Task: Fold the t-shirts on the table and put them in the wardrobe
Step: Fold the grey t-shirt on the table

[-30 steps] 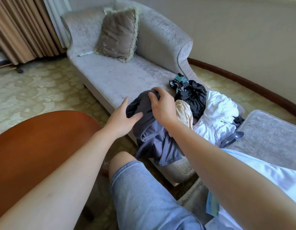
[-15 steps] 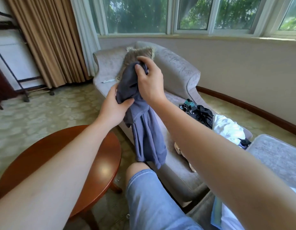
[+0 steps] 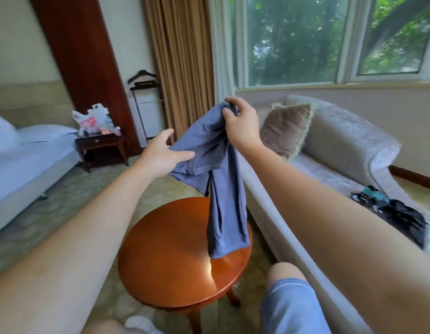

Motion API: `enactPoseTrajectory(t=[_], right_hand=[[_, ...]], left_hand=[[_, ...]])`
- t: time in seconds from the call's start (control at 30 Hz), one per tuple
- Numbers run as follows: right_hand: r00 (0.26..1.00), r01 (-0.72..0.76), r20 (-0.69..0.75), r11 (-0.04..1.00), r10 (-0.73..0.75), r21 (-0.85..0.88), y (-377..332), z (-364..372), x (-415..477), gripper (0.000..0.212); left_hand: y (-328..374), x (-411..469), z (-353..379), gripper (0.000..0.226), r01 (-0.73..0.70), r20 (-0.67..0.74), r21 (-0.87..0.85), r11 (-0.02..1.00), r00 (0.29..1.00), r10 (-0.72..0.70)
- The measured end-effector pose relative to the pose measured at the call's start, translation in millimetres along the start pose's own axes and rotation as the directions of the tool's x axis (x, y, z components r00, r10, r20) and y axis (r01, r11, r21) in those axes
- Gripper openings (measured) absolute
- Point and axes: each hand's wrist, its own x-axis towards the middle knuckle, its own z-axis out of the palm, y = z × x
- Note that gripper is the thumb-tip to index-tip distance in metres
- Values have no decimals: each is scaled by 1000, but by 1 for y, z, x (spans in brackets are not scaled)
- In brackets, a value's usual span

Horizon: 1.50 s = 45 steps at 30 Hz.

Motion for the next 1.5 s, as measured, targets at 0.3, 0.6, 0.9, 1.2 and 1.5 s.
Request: enactPoseTrajectory(t=[0.3,0.6,0.9,1.2,1.5], right_hand=[[871,-182,452,981,194,-71,57,86,-32,55],[566,-324,758,933,325,-157,121,131,-98,7],[648,-419,646,897,403,-139,140,153,-109,35],[721,-524,450,840,526,-143,163,137,-86,26],[819,-409,454,912,351,34,120,121,-38,31]], left_hand=[[-70,21,-10,56,139,-58,-146,979,987,-149],[-151,33,28,20,458,121,-381,803,886,-447],[-188,33,42,32,493,102,-450,744,856,-506],[-205,38,46,39,473,32,-316,822,871,-489],[-147,31,-21,16,360,223,-236,902,924,-310]])
